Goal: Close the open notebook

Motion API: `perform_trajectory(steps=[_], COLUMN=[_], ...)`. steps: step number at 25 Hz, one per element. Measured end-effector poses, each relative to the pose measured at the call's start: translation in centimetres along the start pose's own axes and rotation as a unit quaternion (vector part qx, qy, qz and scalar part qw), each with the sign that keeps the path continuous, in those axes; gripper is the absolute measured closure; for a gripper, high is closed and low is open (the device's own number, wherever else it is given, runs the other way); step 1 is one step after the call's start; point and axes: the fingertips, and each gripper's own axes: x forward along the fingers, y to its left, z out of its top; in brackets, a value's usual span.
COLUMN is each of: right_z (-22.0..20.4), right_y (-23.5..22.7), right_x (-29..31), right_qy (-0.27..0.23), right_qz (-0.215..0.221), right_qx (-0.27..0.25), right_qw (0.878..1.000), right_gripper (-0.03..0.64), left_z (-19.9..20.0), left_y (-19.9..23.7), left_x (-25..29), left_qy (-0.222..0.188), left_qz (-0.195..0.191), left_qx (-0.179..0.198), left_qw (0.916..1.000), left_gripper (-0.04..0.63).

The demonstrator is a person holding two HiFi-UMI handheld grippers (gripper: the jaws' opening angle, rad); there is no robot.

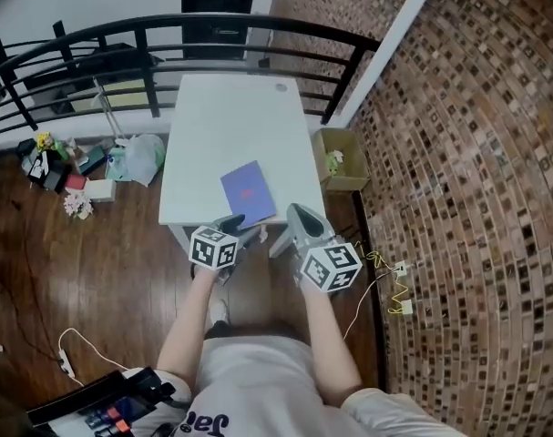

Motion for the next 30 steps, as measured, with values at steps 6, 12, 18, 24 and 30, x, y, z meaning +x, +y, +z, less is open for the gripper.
perform_trajectory(steps=[6, 12, 18, 24, 30], right_z=[0.7, -6.8, -2.5, 1.7, 1.5], right_y=[2.7, 3.8, 6.9, 11.1, 14.7], right_x=[-7.7, -20.6, -25.6, -27.9, -28.9], right_qy=[-0.027, 0.043, 0.024, -0.013, -0.016], right_qz=[0.046, 0.054, 0.093, 0.1, 0.102], right_qx=[-0.023, -0.013, -0.026, -0.072, -0.078], right_qw=[0.998, 0.997, 0.995, 0.992, 0.992], right_gripper=[0.627, 0.627, 0.627, 0.627, 0.627], left_z=[3.3, 0.1, 0.5, 2.1, -0.3], left_y=[-7.5, -20.4, -28.2, -31.9, -31.6], left_x=[-7.9, -14.6, -17.2, -21.1, -24.0], left_qy=[-0.137, -0.198, -0.197, -0.23, -0.222], left_qz=[0.098, 0.198, 0.209, 0.21, 0.215], left_qx=[0.05, 0.1, 0.131, 0.158, 0.148], left_qw=[0.9844, 0.9548, 0.9487, 0.9371, 0.9393], left_gripper=[0.545, 0.578, 0.578, 0.578, 0.577])
